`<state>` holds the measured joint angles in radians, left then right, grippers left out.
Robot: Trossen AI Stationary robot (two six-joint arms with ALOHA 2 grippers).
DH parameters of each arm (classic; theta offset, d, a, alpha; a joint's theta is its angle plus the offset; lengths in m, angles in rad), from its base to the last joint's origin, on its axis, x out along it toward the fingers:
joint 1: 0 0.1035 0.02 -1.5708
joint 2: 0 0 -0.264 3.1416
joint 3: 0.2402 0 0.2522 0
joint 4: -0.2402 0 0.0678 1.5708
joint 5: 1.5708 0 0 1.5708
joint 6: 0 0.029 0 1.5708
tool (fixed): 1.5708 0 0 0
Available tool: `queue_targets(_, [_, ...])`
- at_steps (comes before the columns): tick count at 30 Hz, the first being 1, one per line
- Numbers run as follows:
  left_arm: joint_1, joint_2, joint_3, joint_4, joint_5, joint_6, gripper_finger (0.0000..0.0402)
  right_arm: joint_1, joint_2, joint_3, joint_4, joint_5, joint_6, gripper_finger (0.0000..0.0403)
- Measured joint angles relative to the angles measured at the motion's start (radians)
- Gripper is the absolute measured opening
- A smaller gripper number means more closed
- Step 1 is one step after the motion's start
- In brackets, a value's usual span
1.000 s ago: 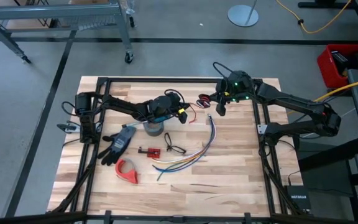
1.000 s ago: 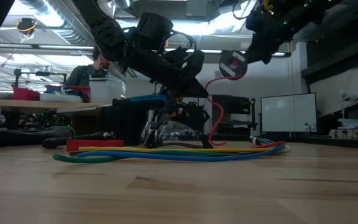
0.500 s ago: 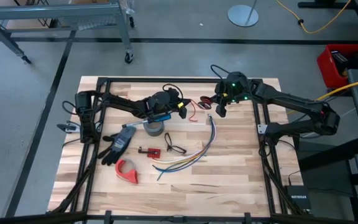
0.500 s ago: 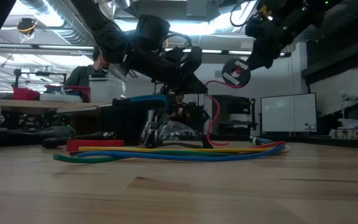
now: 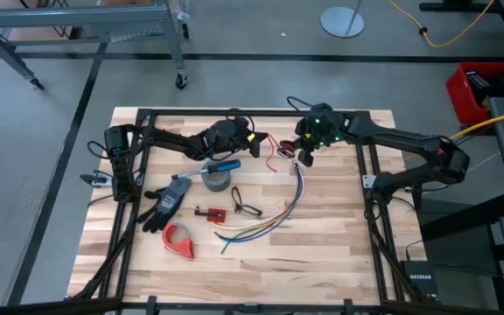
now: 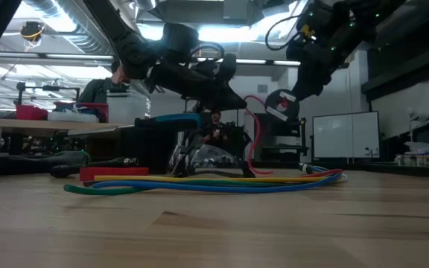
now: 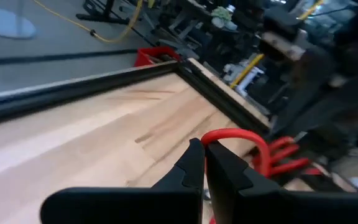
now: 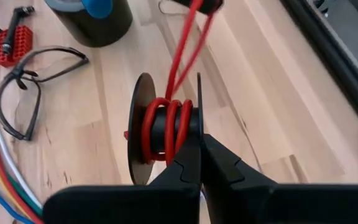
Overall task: Coil cords
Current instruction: Coil the red wire on the spool
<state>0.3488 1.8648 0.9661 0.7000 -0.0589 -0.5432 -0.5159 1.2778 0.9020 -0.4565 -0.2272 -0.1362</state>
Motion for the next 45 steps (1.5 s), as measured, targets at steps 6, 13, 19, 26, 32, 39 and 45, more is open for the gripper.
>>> queue_targets(6, [0.004,0.000,0.000,0.002,0.119,-0.106,0.0000,0.000,0.043,0.000,0.035,0.019,0.035,0.0001])
queue_targets(13, [-0.013,0.000,0.000,0.002,0.253,-0.223,0.0000,0.000,0.082,0.000,0.103,0.150,0.095,0.0001])
queue_targets(19, [-0.025,0.000,0.013,-0.002,0.269,-0.261,0.0000,0.000,0.117,0.000,0.186,0.171,0.160,0.0001])
queue_targets(26, [-0.027,0.000,0.083,-0.012,0.267,-0.234,0.0000,0.028,0.155,0.000,0.337,0.132,0.188,0.0001])
queue_targets(32, [-0.038,0.000,0.139,-0.102,0.251,-0.198,0.0000,0.052,0.170,0.000,0.474,0.134,0.232,0.0001])
queue_targets(39, [-0.070,0.000,0.148,-0.127,0.167,-0.086,0.0000,0.044,0.168,0.000,0.565,0.144,0.245,0.0001])
queue_targets(45, [-0.089,-0.001,0.149,-0.176,0.064,0.013,0.0000,0.013,0.130,-0.001,0.557,0.145,0.263,0.0001])
